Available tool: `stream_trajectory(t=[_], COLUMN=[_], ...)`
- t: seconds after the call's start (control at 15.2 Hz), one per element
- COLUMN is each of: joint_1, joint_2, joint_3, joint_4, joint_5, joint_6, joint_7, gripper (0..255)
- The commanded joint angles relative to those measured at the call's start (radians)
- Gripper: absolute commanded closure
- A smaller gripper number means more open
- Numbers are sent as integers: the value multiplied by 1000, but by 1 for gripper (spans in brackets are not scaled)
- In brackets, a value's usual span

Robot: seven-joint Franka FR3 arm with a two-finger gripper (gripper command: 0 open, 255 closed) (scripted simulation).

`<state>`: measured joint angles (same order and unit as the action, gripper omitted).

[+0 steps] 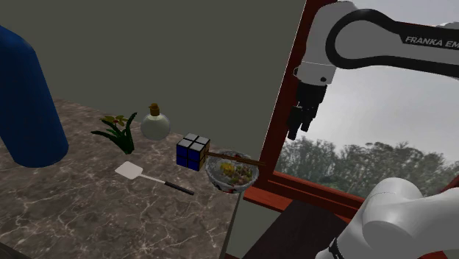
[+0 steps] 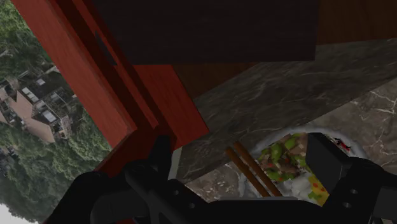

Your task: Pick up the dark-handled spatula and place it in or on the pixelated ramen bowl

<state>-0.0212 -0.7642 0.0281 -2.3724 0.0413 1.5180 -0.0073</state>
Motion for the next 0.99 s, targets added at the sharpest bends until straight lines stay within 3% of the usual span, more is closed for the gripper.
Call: stream_trajectory(t=[0.0, 0.92], joint_1=[0, 87], joint_2=[0, 449], joint_3=[0, 149], joint_4=[0, 162], joint_5=[0, 35], joint_6=[0, 302], joint_7=[0, 34], gripper=[0, 0])
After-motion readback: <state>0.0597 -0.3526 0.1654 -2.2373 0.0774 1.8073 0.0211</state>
